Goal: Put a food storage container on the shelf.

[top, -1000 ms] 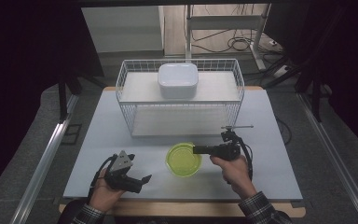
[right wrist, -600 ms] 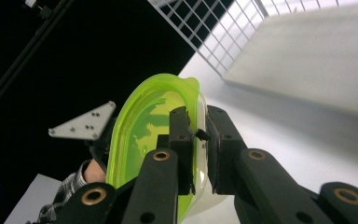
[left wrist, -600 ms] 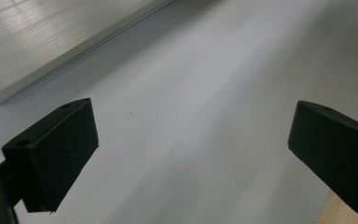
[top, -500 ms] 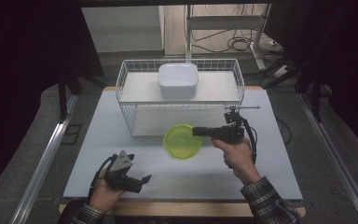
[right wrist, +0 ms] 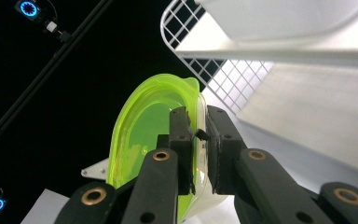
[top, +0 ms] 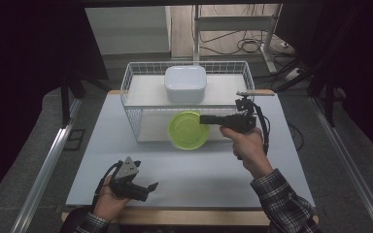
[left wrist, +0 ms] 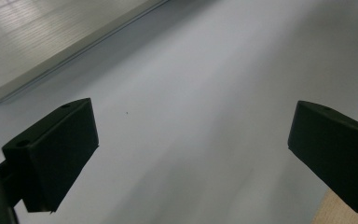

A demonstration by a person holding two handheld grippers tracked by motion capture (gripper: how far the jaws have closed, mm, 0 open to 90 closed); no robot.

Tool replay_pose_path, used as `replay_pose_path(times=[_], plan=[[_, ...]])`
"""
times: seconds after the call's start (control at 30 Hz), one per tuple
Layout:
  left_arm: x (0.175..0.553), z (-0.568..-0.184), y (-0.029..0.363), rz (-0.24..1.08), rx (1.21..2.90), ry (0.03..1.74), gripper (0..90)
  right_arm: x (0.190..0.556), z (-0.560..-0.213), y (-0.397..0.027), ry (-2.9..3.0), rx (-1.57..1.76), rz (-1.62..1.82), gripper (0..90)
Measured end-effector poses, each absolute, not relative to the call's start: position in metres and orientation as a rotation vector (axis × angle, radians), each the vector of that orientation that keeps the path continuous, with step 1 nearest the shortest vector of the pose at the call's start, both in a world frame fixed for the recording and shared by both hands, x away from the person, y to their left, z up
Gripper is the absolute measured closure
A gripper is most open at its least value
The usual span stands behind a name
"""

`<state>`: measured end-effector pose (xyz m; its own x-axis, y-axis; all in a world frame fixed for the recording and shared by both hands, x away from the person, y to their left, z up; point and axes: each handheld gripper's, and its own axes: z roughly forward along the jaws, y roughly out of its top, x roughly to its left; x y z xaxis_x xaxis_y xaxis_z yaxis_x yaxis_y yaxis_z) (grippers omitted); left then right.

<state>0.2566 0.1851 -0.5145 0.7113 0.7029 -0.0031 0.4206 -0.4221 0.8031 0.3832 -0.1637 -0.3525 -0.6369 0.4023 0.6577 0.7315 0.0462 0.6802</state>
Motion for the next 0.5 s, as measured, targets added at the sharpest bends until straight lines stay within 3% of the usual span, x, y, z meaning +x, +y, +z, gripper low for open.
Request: replay_pose_path(times=[0.5], plan=[[0.257, -0.516, 0.184, 0.416, 2.085, 0.847, 1.3, 0.402, -0.302, -0.161, -2.022, -1.156, -1.696, 82.1]])
